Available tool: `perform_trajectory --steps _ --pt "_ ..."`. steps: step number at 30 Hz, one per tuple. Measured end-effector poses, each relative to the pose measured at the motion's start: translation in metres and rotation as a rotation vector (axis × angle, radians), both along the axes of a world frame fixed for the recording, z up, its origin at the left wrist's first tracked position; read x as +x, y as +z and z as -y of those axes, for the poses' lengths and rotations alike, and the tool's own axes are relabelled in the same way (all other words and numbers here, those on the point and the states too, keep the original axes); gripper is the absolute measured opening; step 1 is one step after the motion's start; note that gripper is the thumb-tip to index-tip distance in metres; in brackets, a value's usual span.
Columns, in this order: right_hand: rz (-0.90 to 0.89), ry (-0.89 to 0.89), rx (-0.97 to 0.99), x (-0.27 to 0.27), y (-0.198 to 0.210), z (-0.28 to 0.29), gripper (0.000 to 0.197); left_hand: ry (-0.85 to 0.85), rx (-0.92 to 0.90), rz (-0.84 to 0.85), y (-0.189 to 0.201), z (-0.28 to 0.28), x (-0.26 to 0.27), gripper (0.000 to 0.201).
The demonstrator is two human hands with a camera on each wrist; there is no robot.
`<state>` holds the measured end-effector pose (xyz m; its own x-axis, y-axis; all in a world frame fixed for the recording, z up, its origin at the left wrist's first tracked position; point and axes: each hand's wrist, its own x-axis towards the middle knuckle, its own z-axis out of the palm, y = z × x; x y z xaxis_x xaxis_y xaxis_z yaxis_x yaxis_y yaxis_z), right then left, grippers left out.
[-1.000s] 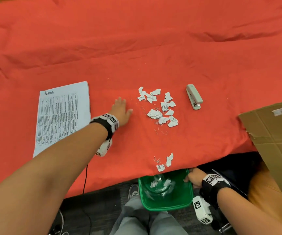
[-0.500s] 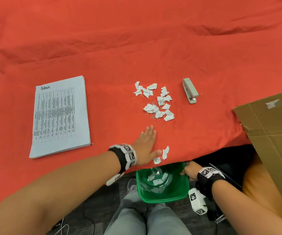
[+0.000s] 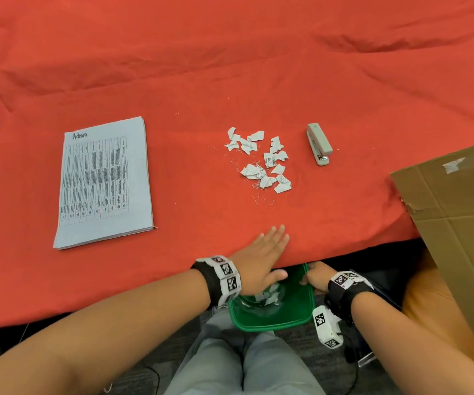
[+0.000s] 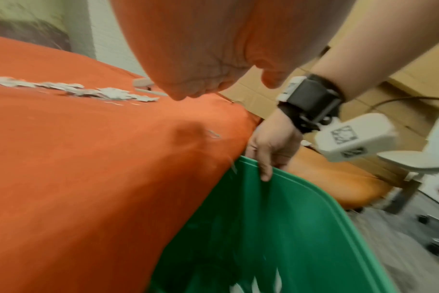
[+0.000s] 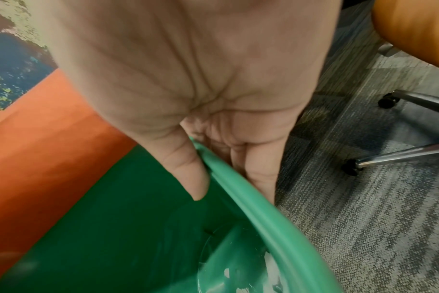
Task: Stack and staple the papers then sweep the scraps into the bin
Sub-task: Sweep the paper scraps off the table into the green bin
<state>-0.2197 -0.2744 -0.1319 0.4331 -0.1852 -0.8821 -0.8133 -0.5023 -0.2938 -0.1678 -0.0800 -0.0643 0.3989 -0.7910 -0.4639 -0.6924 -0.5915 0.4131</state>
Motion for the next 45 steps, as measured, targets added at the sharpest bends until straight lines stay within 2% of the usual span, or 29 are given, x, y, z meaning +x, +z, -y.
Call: perform_trajectory --steps 3,5,9,11,13,14,16,18,21,24,25,28,29,30,31,33,35,37,39,41,42,45 --pt "-0.002 -0.004 -0.002 0.0 0.002 0.0 0.034 0.024 0.074 0.074 -0.011 -0.004 0.012 0.08" --pt "-0.008 -0.01 -0.013 0.0 0.002 -0.001 0.022 -0.051 0.109 0.123 -0.021 -0.011 0.001 0.081" --pt "-0.021 -0.031 -0.017 0.0 0.002 0.001 0.021 -0.174 0.098 0.222 -0.044 -0.022 -0.038 0.084" --pt "-0.037 -0.052 -0.016 -0.001 -0.001 0.002 0.022 -0.182 0.13 0.133 -0.055 -0.025 -0.052 0.081" --pt "-0.05 -0.07 0.002 -0.002 -0.002 0.002 0.021 -0.173 0.169 -0.042 -0.057 -0.028 -0.061 0.073" --pt "-0.054 -0.068 0.009 -0.002 -0.004 0.003 0.029 -0.147 0.153 -0.13 -0.056 -0.029 -0.064 0.068" --pt "-0.065 -0.059 0.012 -0.002 -0.005 0.003 0.051 -0.011 0.08 -0.321 -0.051 -0.035 -0.068 0.062" --pt "-0.061 -0.053 0.006 -0.002 -0.006 0.003 0.052 0.263 -0.017 -0.446 -0.044 -0.046 -0.068 0.052" --pt "-0.074 -0.067 -0.006 0.0 -0.002 0.002 0.049 0.741 -0.134 -0.41 -0.037 -0.068 -0.061 0.015" --pt "-0.087 -0.079 0.001 0.0 -0.001 0.001 0.047 0.964 -0.035 -0.328 -0.04 -0.087 -0.056 0.01" --pt "-0.094 -0.071 0.003 0.001 0.0 0.0 0.049 1.008 0.006 -0.34 -0.04 -0.089 -0.055 0.007" --pt "-0.11 -0.044 0.022 0.0 -0.006 0.001 0.053 1.091 0.078 -0.419 -0.048 -0.086 -0.051 0.038" --pt "-0.102 -0.042 0.033 -0.001 -0.019 0.006 0.056 1.103 0.074 -0.459 -0.05 -0.082 -0.049 0.043" --pt "-0.097 -0.043 0.054 -0.003 -0.039 0.014 0.06 1.12 0.057 -0.51 -0.054 -0.078 -0.047 0.043" --pt "-0.102 -0.046 0.086 -0.004 -0.043 0.016 0.066 1.159 0.037 -0.571 -0.055 -0.074 -0.047 0.037" --pt "-0.108 -0.055 0.094 -0.001 -0.023 0.004 0.071 1.198 0.025 -0.661 -0.054 -0.07 -0.046 0.017" --pt "-0.103 -0.046 0.117 0.001 0.0 -0.007 0.058 1.182 0.039 -0.657 -0.054 -0.07 -0.045 0.01" --pt "-0.101 -0.003 0.11 0.0 0.006 -0.008 0.04 1.19 0.038 -0.651 -0.055 -0.072 -0.045 0.007" --pt "-0.077 0.196 0.015 0.002 0.018 -0.003 0.028 1.208 0.028 -0.671 -0.056 -0.074 -0.045 0.004" --pt "-0.052 0.446 -0.094 0.009 0.031 0.012 0.038 1.213 0.029 -0.7 -0.061 -0.078 -0.044 0.01" --pt "-0.03 0.48 -0.101 0.017 0.042 0.018 0.039 1.216 0.024 -0.716 -0.064 -0.08 -0.044 0.012" --pt "0.115 0.356 0.014 0.057 0.083 0.03 0.026 1.233 0.015 -0.756 -0.066 -0.082 -0.041 0.007"
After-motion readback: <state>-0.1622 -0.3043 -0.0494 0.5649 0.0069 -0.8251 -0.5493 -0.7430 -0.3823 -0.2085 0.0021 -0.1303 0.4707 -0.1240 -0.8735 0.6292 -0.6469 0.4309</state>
